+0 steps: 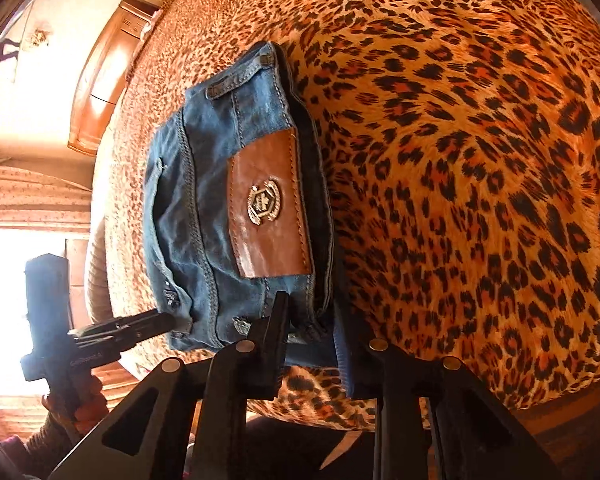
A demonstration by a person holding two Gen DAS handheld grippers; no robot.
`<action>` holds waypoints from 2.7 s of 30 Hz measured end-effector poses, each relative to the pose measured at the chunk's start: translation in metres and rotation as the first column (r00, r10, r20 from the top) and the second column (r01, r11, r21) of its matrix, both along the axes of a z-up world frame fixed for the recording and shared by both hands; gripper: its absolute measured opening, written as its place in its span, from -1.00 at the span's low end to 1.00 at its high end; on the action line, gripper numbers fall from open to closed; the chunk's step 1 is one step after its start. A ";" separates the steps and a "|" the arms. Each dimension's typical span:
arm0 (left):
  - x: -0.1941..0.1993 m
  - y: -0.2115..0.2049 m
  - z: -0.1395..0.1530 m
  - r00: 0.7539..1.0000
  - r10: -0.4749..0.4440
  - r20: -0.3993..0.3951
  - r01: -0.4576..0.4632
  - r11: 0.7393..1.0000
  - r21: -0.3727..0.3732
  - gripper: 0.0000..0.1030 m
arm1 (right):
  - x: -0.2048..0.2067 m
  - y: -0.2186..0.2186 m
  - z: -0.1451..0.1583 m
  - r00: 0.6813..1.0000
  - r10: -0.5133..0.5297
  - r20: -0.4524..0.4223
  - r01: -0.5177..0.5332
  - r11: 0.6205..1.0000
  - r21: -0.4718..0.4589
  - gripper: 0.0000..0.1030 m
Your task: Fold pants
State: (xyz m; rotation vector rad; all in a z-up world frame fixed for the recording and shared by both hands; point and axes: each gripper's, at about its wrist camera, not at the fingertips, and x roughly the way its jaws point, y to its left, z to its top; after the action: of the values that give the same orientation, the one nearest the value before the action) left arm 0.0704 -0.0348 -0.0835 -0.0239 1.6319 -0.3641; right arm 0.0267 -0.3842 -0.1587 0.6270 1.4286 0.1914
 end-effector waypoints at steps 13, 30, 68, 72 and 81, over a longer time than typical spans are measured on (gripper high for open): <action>0.100 -0.003 0.013 0.987 0.135 0.084 -0.130 0.990 -0.064 0.30 | 0.093 -0.021 0.019 0.980 -0.129 0.148 0.133 0.991 -0.019 0.24; 0.058 0.031 -0.022 0.975 0.220 -0.039 -0.224 0.963 -0.150 0.19 | 0.051 -0.027 -0.013 0.995 -0.075 0.068 0.071 0.996 0.060 0.30; 0.109 -0.019 0.000 0.984 0.144 0.108 -0.151 0.986 0.066 -0.18 | 0.154 0.060 0.017 0.994 0.025 0.103 -0.014 0.994 -0.109 0.32; 0.105 -0.010 -0.004 0.982 0.158 0.104 -0.165 0.984 0.064 0.04 | 0.140 0.050 0.008 0.996 0.031 0.084 -0.022 0.994 -0.106 0.32; 0.114 -0.024 -0.003 0.975 0.199 0.100 -0.204 0.978 0.045 -0.36 | 0.149 0.054 0.012 0.983 0.104 0.150 -0.080 0.985 -0.155 -0.41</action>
State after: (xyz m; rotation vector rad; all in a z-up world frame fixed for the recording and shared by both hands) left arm 0.1841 -0.0587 -0.0869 -0.1280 1.5292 -0.1613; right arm 0.1758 -0.3300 -0.1470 0.4143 1.3059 0.2008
